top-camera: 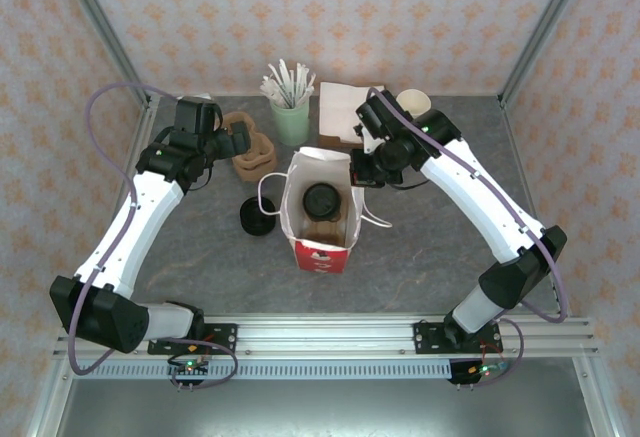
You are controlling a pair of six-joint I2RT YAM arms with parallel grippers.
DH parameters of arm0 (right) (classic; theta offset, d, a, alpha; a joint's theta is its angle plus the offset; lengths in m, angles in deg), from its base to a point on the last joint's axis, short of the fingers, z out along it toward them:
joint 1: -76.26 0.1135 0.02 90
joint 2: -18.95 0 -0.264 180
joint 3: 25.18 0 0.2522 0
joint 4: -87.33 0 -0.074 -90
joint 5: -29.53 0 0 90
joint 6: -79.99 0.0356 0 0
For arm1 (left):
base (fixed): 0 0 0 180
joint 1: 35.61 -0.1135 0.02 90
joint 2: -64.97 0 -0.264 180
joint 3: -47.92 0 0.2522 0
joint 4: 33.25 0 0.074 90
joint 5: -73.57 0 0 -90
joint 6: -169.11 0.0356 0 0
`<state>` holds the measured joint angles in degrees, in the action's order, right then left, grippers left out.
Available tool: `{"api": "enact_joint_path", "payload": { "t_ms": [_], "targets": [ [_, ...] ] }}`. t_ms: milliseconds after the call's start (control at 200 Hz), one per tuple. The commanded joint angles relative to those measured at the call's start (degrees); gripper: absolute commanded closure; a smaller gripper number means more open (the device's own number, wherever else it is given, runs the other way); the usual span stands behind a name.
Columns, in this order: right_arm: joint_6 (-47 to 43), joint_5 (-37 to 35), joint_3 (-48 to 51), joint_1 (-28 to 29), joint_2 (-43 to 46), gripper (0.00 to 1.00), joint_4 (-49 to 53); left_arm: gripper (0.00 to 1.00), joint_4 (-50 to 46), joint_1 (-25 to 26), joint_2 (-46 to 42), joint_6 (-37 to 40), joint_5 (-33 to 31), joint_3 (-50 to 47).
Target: Pack the takeout coffee
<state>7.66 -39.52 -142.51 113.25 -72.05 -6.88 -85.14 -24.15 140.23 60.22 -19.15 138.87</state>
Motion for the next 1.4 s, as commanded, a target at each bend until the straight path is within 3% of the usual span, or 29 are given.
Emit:
{"api": "enact_joint_path", "payload": {
  "t_ms": [0, 591, 1141, 1396],
  "targets": [
    [-2.19, -0.06, -1.0, 0.28, 0.92, 0.99, -1.62, 0.0, 0.18, -0.64, 0.73, -0.69, 0.23, -0.38],
    [-3.0, 0.66, -0.4, 0.19, 0.71, 0.98, -5.36, 0.0, 0.2, -0.64, 2.73, -0.04, 1.79, 0.83],
    [-4.05, 12.5, -0.55, -4.38, -3.88, 0.95, -1.94, 0.05, -0.47, -0.23, -0.46, -1.47, 1.43, 0.84],
    [-2.85, 13.51, -0.74, -4.78, -5.74, 0.94, -0.71, 0.1, -10.58, 4.89, 2.11, 4.42, 5.87, 13.36]
  ]
}}
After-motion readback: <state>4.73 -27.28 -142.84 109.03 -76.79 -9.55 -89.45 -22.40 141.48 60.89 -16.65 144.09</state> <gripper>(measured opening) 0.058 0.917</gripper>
